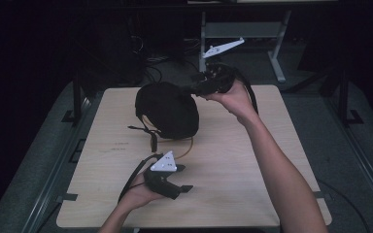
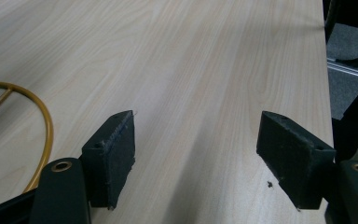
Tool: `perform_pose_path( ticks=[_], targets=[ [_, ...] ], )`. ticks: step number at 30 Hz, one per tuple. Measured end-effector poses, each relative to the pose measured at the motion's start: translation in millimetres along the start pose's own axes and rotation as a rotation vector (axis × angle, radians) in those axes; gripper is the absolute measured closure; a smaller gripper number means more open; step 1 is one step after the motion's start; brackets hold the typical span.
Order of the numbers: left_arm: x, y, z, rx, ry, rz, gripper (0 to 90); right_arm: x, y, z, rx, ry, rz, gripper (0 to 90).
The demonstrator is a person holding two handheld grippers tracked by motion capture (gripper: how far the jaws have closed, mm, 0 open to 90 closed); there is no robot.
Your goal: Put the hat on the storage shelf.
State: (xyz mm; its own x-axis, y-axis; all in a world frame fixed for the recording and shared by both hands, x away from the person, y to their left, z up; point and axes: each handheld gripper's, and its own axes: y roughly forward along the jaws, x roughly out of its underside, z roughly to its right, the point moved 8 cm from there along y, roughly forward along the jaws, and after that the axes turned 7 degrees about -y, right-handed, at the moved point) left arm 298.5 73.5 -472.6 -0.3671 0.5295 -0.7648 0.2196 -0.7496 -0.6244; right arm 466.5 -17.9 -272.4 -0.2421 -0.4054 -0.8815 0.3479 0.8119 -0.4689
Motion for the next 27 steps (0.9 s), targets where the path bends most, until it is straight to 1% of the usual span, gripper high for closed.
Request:
perform_pose_path(
  ticks=[3, 6, 11, 14, 16, 17, 22, 24, 27],
  targets=[
    [0.2, 0.9, 0.5, 0.003, 0.002, -0.002, 26.3, 6.0, -6.2, 0.7, 0.004, 0.001, 0.000, 25.7],
    [0.4, 1.7, 0.9, 0.006, -0.001, -0.002, 26.0, 11.3, -11.6, 1.8, 0.005, 0.013, -0.006, 25.1],
    [0.9, 1.4, -0.1, -0.001, -0.004, -0.005, 25.7, 15.9, -19.4, 3.1, 0.006, 0.013, 0.002, 24.7],
    [1.6, 0.7, -1.9, -0.007, -0.002, -0.009, 25.7, 18.4, -24.2, 2.7, 0.007, 0.022, 0.005, 24.6],
    [1.5, -0.1, -3.9, -0.010, -0.005, -0.008, 25.6, 21.0, -26.6, 3.3, 0.012, 0.012, 0.005, 24.6],
    [1.2, -0.1, -3.9, -0.010, -0.011, -0.004, 25.7, 22.4, -27.8, 3.3, 0.013, 0.016, 0.000, 24.2],
    [1.4, -0.4, -3.6, -0.008, -0.007, -0.007, 25.7, 29.4, -34.6, 5.7, 0.020, 0.020, -0.004, 23.9],
    [1.3, 0.5, -3.5, -0.005, -0.014, -0.003, 25.6, 32.2, -37.7, 6.1, 0.021, 0.024, -0.006, 23.9],
    [1.3, 0.1, -4.7, -0.008, -0.013, -0.002, 25.2, 36.5, -42.9, 6.0, 0.023, 0.024, -0.004, 23.9]
  ],
)
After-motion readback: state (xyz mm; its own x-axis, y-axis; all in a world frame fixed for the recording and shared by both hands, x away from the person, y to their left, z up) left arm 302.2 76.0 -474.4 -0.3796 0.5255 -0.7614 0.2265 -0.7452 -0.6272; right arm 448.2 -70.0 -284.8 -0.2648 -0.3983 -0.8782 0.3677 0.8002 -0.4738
